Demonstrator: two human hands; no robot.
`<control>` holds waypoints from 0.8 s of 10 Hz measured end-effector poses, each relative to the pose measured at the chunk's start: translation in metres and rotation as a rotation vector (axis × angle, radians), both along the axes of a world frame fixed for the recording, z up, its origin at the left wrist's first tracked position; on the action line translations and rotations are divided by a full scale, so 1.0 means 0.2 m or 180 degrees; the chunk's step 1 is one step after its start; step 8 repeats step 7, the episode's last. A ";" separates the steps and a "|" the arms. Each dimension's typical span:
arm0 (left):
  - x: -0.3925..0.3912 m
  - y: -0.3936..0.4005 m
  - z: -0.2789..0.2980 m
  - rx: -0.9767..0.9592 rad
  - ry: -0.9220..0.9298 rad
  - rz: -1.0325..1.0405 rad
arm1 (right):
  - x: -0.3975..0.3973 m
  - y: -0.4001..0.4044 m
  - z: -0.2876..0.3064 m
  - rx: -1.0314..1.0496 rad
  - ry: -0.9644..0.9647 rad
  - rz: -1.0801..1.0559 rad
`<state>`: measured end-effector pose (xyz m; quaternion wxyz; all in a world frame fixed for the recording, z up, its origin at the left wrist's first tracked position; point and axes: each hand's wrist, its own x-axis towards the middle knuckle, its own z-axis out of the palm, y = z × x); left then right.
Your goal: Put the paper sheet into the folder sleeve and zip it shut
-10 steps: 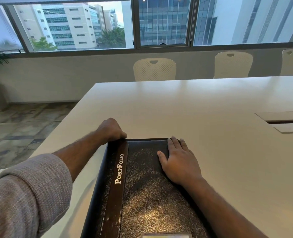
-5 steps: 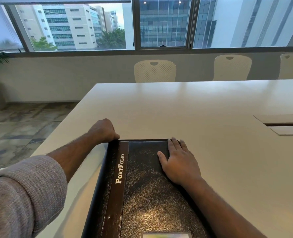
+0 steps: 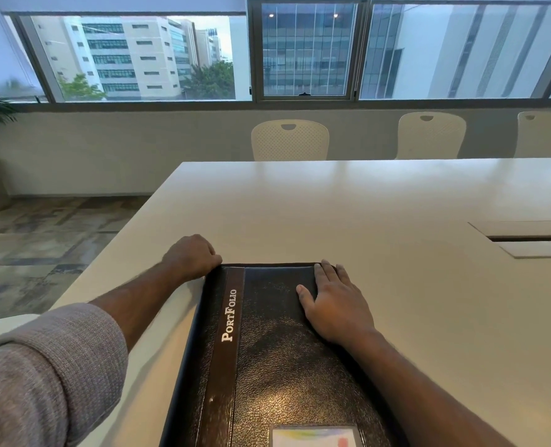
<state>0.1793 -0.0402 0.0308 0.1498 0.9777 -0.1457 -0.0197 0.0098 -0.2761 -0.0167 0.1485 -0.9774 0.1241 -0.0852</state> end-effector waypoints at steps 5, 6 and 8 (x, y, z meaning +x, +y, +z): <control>-0.43 0.15 -0.15 0.0078 -0.1225 -0.0591 | -0.02 0.01 0.06 -0.0012 -0.0198 0.0118; -0.48 0.15 -0.13 0.0085 -0.1222 -0.0596 | -0.05 0.04 0.10 -0.0059 -0.0509 0.0171; -0.51 0.17 -0.08 0.0199 -0.1405 -0.0591 | -0.08 0.05 0.13 -0.0305 -0.0673 0.0233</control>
